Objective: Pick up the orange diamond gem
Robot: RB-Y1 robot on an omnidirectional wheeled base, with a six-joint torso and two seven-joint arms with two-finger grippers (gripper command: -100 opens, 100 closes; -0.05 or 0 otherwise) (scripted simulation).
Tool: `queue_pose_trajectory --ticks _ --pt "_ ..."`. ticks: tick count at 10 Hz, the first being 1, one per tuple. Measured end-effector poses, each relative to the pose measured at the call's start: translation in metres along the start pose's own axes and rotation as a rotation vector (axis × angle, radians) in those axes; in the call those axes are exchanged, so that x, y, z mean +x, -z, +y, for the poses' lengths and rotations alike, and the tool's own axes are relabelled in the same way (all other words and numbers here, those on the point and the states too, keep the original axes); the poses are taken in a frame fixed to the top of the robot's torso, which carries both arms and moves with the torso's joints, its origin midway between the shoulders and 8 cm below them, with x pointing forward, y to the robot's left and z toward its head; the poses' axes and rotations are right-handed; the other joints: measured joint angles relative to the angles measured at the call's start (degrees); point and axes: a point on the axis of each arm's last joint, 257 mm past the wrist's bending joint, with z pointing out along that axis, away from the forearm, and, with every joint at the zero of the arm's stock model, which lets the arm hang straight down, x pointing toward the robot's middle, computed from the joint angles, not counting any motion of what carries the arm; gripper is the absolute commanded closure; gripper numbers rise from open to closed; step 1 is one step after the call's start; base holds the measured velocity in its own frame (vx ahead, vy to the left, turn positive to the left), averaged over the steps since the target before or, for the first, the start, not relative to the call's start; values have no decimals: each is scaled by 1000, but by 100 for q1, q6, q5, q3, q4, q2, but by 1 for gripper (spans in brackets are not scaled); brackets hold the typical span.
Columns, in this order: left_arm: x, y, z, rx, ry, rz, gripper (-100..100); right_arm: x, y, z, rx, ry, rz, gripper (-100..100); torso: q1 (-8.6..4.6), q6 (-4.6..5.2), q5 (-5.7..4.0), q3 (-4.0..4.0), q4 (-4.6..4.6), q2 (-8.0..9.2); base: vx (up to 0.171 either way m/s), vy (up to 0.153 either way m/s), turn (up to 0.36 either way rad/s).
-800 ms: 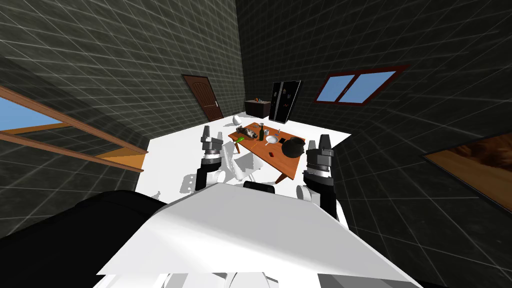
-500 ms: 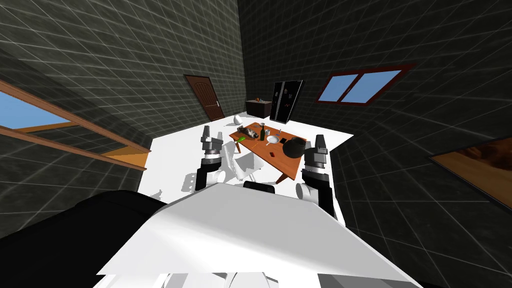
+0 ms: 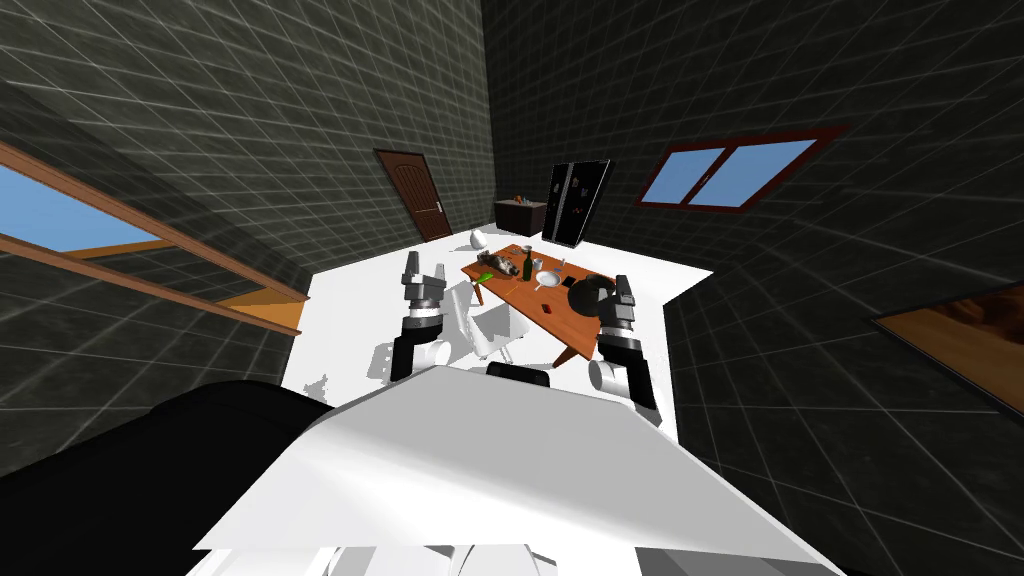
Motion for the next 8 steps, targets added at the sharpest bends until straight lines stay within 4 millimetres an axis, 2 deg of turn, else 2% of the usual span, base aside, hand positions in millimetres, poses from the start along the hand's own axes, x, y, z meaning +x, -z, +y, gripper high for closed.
queue_pose_trajectory --ticks 4,8 --pt "0 0 0 0 0 0 0 -8 -9 -62 133 -90 4 -100 -7 1 -1 1 0 3 -23 -15 36" --pt "0 0 0 0 0 0 0 -10 -12 -113 256 -160 -5 -100 -7 1 -1 2 1 3 -24 -19 38"
